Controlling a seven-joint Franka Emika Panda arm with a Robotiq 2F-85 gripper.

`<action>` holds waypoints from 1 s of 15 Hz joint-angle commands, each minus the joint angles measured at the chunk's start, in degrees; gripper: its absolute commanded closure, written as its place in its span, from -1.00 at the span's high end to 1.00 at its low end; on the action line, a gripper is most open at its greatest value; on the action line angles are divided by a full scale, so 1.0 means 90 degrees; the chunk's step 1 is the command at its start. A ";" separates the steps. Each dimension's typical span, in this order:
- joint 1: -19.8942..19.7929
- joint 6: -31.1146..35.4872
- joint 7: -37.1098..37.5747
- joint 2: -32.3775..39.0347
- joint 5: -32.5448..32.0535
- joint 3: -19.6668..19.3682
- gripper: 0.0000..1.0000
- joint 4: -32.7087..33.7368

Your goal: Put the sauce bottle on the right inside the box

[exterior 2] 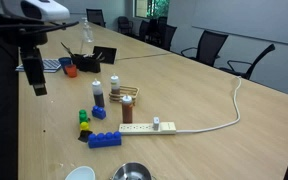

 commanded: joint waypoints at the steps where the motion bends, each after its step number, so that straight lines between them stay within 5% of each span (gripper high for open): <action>1: 0.0004 -0.0011 0.0001 0.0000 -0.0004 -0.0006 1.00 0.0007; 8: -0.0209 0.0423 0.0520 0.0773 -0.0204 -0.0033 1.00 0.0670; 14: -0.0265 0.0877 0.1644 0.2211 -0.0986 -0.0113 1.00 0.2047; 15: -0.0172 0.0931 0.1323 0.1749 -0.0833 -0.0147 1.00 0.1573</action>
